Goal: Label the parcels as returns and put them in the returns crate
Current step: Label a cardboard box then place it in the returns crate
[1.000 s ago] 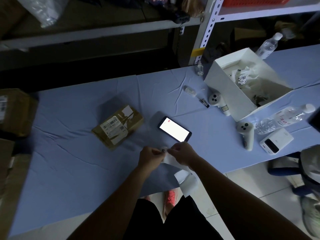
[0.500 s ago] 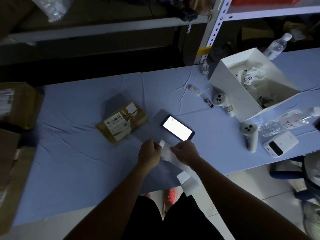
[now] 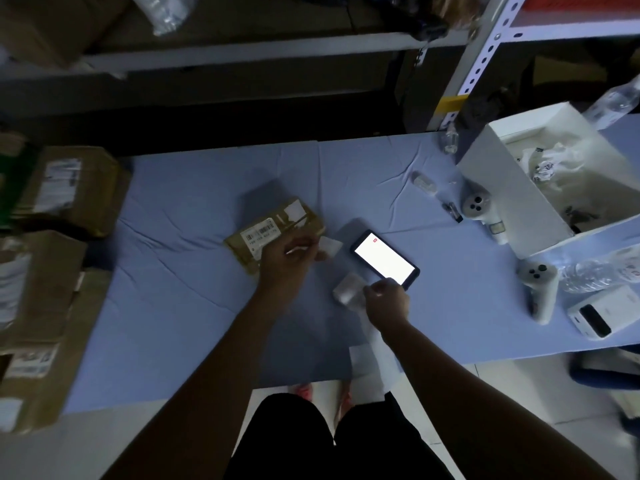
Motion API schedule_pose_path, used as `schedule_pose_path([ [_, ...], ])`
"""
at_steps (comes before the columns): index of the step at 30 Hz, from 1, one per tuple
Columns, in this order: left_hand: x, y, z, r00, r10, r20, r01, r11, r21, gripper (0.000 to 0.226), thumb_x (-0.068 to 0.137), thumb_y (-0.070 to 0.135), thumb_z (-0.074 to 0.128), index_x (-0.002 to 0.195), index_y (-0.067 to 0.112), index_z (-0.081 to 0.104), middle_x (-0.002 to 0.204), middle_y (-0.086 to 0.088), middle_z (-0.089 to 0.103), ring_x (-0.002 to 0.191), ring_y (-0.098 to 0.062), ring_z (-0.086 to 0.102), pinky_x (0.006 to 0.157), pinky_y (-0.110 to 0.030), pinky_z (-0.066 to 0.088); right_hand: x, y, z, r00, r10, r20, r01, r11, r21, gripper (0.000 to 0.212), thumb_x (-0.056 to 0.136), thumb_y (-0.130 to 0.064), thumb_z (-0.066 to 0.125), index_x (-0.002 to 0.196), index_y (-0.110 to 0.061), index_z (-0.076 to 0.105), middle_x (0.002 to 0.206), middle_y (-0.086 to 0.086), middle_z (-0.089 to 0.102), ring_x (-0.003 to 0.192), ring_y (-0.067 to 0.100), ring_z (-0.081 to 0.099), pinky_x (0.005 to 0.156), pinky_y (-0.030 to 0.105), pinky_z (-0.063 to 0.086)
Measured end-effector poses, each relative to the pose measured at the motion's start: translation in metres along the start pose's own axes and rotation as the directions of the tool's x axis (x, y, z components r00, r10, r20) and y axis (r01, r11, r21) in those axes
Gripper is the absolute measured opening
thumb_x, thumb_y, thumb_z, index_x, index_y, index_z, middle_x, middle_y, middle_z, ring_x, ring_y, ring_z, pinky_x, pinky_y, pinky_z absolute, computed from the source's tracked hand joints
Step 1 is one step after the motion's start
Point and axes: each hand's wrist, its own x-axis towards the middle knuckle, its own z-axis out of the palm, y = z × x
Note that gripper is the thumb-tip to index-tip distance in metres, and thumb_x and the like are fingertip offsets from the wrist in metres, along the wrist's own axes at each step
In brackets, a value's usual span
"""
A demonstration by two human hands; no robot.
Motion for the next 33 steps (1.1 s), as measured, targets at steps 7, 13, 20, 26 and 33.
schedule_pose_path([
  [7, 0.006, 0.015, -0.029, 0.993, 0.096, 0.069, -0.093, 0.995, -0.043, 0.034, 0.078, -0.014, 0.074, 0.101, 0.011, 0.069, 0.097, 0.003, 0.073, 0.089, -0.009, 0.068, 0.073, -0.016, 0.052, -0.001, -0.002, 0.015, 0.998, -0.039, 0.038, 0.041, 0.998, -0.039, 0.025, 0.094, -0.025, 0.064, 0.116, -0.012, 0.063, 0.107, 0.004, 0.070, 0.090, 0.020, 0.064, 0.071, 0.025, 0.050],
  [13, 0.011, 0.022, -0.048, 0.991, 0.134, 0.024, -0.134, 0.991, -0.016, 0.036, 0.075, -0.017, 0.073, 0.109, -0.007, 0.066, 0.099, -0.002, 0.072, 0.082, -0.008, 0.067, 0.069, -0.015, 0.052, -0.012, -0.005, 0.022, 0.998, -0.062, -0.016, 0.060, 0.991, -0.123, 0.037, 0.093, -0.020, 0.061, 0.128, -0.013, 0.056, 0.118, 0.010, 0.067, 0.107, 0.029, 0.063, 0.089, 0.033, 0.050],
  [20, 0.019, 0.016, -0.070, 0.996, 0.032, -0.081, -0.037, 0.997, -0.067, 0.030, 0.071, -0.011, 0.080, 0.099, -0.003, 0.074, 0.096, -0.013, 0.075, 0.084, -0.017, 0.072, 0.080, -0.036, 0.061, -0.021, -0.007, 0.033, 1.000, -0.025, 0.005, 0.026, 0.978, -0.206, 0.051, 0.089, -0.026, 0.066, 0.137, -0.018, 0.048, 0.128, 0.012, 0.062, 0.117, 0.031, 0.059, 0.099, 0.045, 0.049],
  [26, 0.025, 0.004, -0.086, 0.954, -0.211, -0.213, 0.152, 0.952, -0.266, 0.018, 0.075, -0.003, 0.080, 0.087, 0.009, 0.074, 0.085, -0.011, 0.075, 0.073, -0.020, 0.074, 0.062, -0.033, 0.060, -0.026, -0.005, 0.039, 1.000, -0.025, -0.013, 0.021, 0.973, -0.228, 0.050, 0.091, -0.028, 0.064, 0.136, -0.017, 0.047, 0.127, 0.013, 0.063, 0.115, 0.034, 0.059, 0.095, 0.042, 0.050],
  [33, 0.031, -0.009, -0.106, 0.897, -0.369, -0.244, 0.263, 0.888, -0.378, 0.020, 0.081, -0.008, 0.074, 0.096, 0.004, 0.072, 0.084, -0.014, 0.073, 0.060, -0.018, 0.068, 0.048, -0.021, 0.052, -0.019, -0.014, 0.042, 0.993, 0.060, -0.100, -0.075, 0.985, -0.156, 0.038, 0.096, -0.027, 0.051, 0.132, -0.018, 0.050, 0.120, 0.013, 0.066, 0.109, 0.033, 0.061, 0.094, 0.043, 0.051],
])
